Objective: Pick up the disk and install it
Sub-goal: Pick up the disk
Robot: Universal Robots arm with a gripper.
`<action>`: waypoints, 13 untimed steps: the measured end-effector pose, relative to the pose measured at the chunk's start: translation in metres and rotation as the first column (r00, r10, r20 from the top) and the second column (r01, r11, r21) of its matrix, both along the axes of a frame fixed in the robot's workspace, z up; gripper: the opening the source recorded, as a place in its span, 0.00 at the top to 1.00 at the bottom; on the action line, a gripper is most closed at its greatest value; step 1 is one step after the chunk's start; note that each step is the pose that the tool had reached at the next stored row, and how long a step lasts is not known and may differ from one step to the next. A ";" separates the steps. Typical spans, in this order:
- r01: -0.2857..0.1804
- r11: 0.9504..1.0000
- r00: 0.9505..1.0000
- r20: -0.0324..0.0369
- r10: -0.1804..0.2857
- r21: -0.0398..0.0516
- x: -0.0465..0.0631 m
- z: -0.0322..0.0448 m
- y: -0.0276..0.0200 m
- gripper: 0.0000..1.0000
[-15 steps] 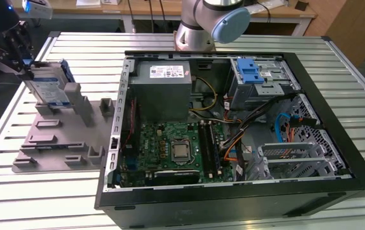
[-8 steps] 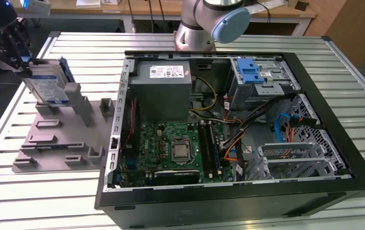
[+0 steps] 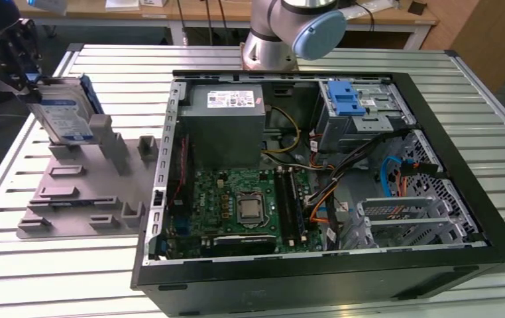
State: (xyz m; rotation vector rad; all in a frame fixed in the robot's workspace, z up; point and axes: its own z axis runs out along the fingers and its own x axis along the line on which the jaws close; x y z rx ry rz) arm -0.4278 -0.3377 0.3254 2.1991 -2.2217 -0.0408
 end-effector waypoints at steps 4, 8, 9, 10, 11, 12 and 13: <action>0.000 1.000 1.000 0.000 0.000 0.000 0.000 0.0036 0.0000 0.64; 0.000 1.000 1.000 0.000 0.000 0.000 0.000 0.0072 0.0000 0.64; 0.000 1.000 1.000 0.000 0.000 0.000 0.000 0.0081 0.0000 0.64; 0.000 1.000 1.000 0.000 0.000 0.000 0.000 0.0089 0.0000 0.64; 0.000 1.000 1.000 0.000 0.000 0.000 0.000 0.0098 0.0000 0.64; 0.000 1.000 1.000 0.000 0.000 0.000 0.000 0.0105 0.0000 0.64; 0.000 1.000 1.000 0.000 0.000 0.000 0.000 0.0114 0.0000 0.64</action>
